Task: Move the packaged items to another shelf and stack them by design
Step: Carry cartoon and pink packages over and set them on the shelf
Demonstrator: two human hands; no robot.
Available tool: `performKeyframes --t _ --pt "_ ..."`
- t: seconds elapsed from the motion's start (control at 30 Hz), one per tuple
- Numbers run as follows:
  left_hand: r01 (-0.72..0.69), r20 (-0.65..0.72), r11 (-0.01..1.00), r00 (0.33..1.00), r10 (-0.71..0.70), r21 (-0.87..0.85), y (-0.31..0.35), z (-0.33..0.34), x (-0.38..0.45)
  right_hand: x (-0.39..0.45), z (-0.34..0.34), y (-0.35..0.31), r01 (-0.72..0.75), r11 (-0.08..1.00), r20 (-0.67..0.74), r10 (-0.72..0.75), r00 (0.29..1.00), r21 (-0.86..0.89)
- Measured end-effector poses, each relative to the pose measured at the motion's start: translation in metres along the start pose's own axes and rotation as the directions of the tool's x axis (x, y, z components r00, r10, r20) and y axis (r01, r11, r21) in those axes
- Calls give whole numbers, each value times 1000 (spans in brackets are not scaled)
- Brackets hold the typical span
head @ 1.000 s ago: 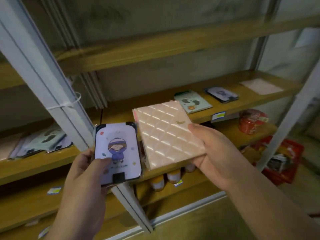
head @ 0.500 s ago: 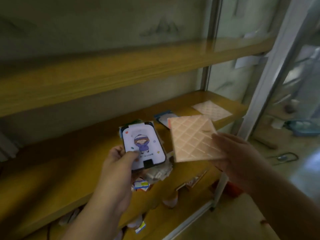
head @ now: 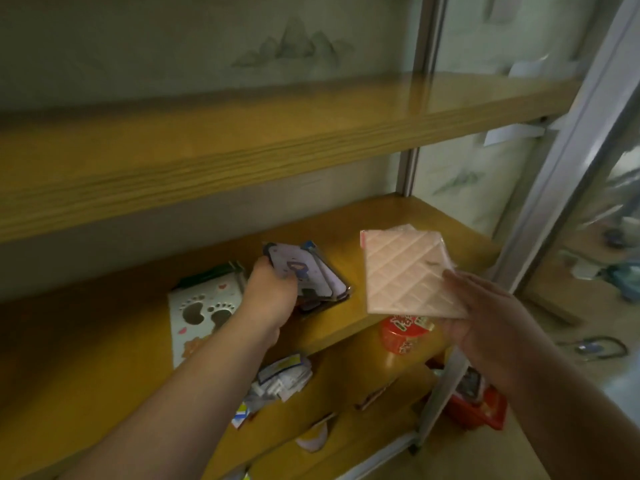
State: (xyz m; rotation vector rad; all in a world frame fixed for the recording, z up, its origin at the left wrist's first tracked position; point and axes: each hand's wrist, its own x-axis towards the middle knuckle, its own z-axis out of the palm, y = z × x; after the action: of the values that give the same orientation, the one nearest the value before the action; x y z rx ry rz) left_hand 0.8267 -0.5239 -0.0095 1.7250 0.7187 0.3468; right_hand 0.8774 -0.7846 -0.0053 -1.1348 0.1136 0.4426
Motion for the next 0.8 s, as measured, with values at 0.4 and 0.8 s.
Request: performKeyframes --t 0.4,0.8 --pt "92 -262 836 963 63 542 -12 40 -2 111 -34 -36 -72 985 299 116 947 -155" --pt "-28 -290 869 937 195 493 0 77 -31 191 -60 -62 216 698 255 -49 966 -683"
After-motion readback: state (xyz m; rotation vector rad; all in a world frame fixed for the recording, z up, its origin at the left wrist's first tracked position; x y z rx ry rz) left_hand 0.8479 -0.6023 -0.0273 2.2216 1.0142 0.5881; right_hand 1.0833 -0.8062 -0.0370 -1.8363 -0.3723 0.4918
